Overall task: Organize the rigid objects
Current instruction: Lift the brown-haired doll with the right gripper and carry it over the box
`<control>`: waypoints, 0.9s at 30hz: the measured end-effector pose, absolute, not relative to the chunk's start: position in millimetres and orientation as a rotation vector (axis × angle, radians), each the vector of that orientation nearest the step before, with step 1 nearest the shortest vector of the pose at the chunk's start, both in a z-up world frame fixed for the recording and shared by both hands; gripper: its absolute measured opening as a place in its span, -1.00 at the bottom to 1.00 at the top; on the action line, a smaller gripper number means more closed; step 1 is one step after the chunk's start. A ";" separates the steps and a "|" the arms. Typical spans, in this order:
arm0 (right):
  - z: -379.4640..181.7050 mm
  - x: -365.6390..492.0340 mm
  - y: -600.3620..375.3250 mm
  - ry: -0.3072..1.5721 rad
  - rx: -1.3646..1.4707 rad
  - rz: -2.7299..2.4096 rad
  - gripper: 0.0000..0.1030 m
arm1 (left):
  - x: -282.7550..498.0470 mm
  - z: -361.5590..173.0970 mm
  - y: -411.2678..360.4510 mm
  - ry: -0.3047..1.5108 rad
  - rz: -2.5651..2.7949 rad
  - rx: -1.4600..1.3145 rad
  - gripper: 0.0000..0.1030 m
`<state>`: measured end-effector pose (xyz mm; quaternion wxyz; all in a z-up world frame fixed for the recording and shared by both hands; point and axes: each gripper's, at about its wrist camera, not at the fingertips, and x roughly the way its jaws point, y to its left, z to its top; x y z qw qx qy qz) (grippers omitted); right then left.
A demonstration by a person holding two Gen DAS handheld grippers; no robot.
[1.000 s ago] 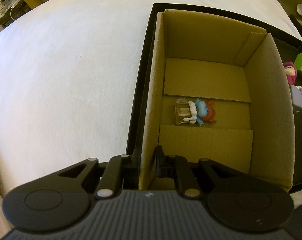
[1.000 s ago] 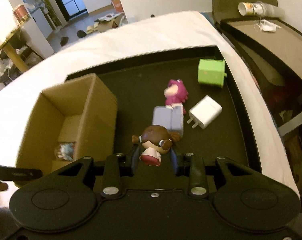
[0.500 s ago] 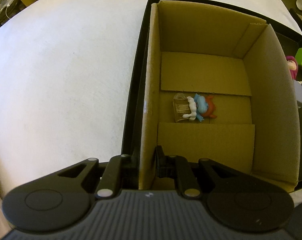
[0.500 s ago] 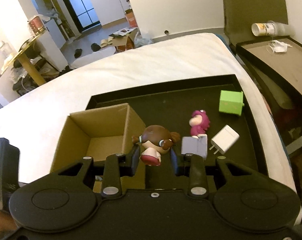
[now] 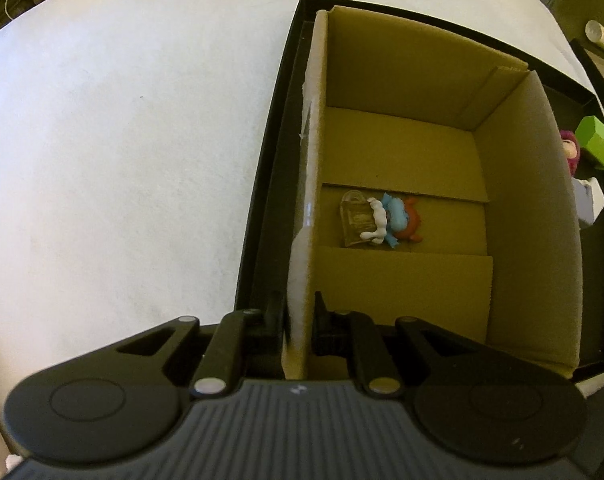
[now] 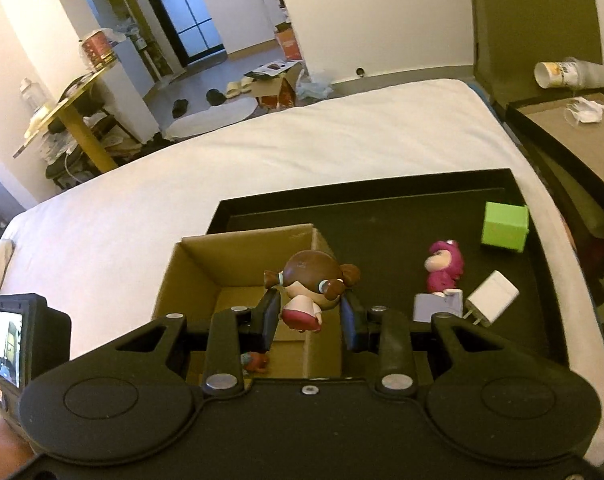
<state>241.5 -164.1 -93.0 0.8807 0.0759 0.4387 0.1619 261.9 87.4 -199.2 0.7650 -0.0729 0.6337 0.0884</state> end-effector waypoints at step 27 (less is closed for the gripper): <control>-132.6 260.1 -106.6 1.076 0.159 0.460 -0.37 | 263.5 -201.0 112.7 1.363 0.178 -0.170 -0.79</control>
